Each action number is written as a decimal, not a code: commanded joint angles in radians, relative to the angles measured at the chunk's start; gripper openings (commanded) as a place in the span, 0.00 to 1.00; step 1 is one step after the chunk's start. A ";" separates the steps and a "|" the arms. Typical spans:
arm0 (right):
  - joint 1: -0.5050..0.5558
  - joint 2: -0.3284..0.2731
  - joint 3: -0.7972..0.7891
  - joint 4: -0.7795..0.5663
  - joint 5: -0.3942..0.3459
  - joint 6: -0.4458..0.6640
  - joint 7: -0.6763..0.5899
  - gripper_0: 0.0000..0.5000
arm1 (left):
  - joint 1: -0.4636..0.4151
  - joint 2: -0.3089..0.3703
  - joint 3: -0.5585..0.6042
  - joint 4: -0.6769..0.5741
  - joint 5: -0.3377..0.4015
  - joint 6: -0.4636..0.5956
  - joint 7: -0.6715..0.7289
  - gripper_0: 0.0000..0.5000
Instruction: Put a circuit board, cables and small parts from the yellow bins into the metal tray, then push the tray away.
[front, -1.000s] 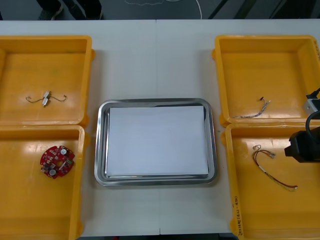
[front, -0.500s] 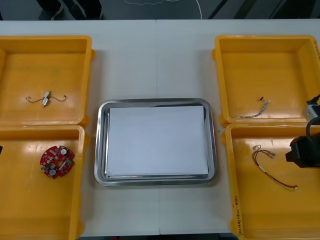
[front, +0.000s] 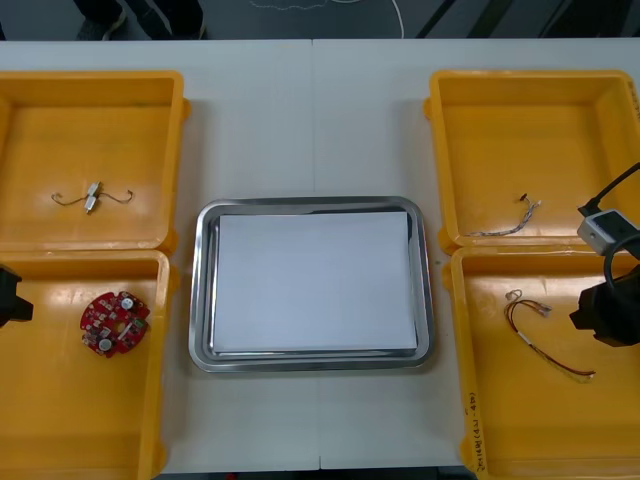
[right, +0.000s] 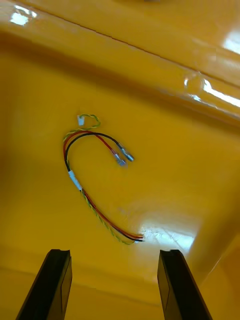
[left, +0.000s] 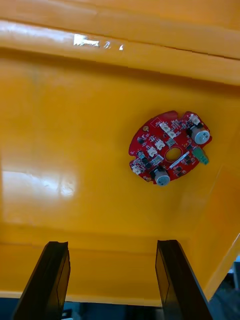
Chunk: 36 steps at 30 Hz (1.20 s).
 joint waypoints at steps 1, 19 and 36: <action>-0.002 -0.026 0.025 -0.004 0.022 -0.022 0.091 1.00 | -0.006 -0.088 -0.015 -0.050 -0.071 0.006 0.007 1.00; -0.005 0.009 0.189 0.010 0.153 -0.114 0.257 1.00 | -0.004 -0.255 -0.112 -0.079 -0.307 -0.036 -0.043 1.00; -0.005 0.075 0.224 0.131 0.127 -0.179 0.335 1.00 | 0.019 -0.393 -0.164 -0.034 -0.464 -0.122 -0.167 1.00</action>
